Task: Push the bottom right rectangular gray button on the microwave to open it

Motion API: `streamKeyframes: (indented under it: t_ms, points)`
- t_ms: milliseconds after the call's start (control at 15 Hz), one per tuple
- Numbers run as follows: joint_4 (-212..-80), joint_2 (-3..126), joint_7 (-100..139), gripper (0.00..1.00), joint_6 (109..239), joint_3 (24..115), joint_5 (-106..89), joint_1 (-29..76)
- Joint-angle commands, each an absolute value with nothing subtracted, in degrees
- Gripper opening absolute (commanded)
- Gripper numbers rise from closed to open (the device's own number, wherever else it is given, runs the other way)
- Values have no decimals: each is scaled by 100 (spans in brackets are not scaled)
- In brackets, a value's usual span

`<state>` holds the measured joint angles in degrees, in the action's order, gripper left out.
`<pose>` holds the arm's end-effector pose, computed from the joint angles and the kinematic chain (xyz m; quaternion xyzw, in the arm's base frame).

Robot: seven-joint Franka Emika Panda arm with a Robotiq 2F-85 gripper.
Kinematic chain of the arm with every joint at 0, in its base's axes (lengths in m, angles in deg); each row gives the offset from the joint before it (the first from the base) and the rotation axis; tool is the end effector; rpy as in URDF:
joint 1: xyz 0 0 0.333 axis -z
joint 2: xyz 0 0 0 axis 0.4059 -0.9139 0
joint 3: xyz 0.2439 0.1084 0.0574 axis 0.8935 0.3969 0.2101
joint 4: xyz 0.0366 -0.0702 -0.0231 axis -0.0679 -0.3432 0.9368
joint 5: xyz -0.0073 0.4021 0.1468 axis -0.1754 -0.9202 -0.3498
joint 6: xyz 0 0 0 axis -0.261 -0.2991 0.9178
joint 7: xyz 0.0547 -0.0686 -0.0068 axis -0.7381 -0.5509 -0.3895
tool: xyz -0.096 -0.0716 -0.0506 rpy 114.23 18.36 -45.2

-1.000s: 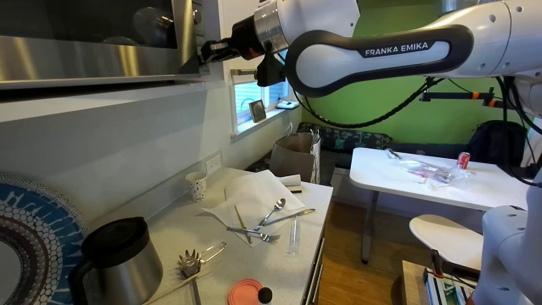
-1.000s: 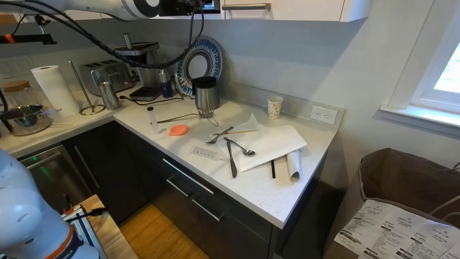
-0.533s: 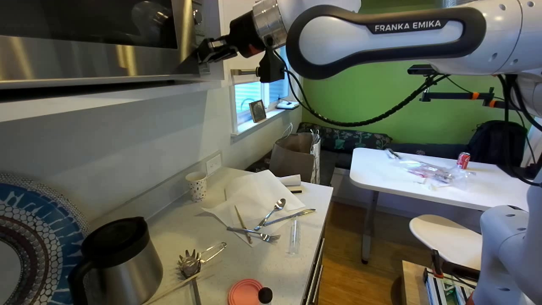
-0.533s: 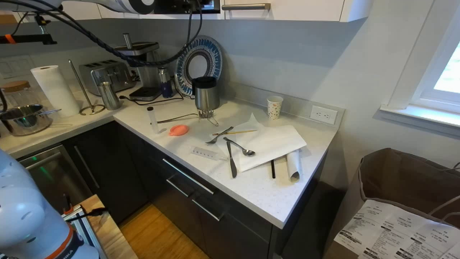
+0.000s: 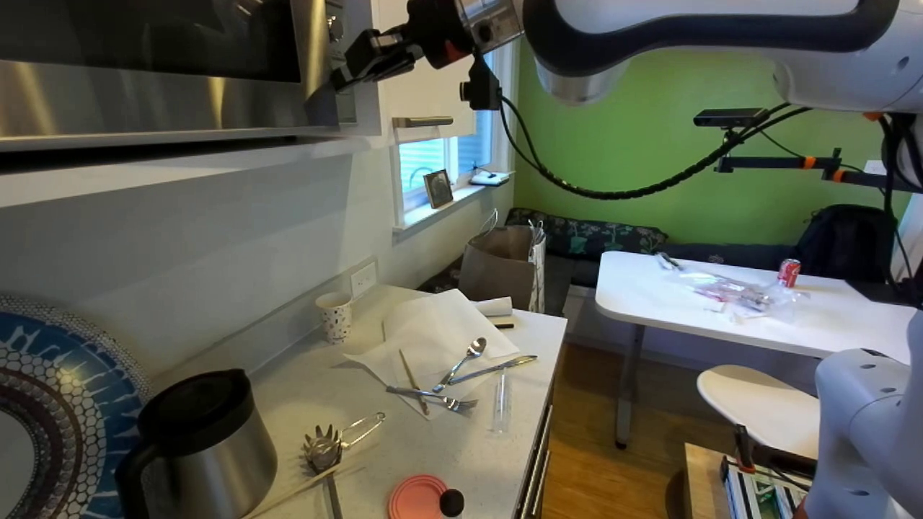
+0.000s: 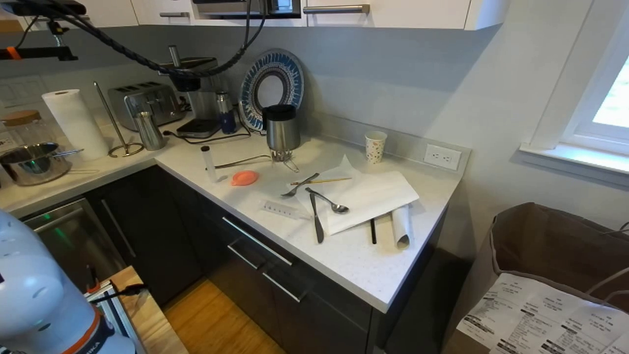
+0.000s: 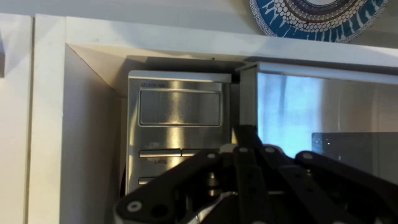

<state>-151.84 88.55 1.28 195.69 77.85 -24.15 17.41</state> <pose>0.5895 0.1138 0.7491 -0.8144 -0.1235 -0.5622 0.0735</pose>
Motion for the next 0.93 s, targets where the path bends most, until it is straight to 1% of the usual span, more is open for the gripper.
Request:
streamKeyframes:
  t_ms: [0, 400, 867]
  points:
    - [-15272, 9119, -567, 0, 19216, 7586, -3171, 1457]
    - [-15256, 9520, -1929, 0, 18012, 7002, -4866, 953]
    - [-15207, 9976, -2748, 0, 16318, 6710, -5973, 948]
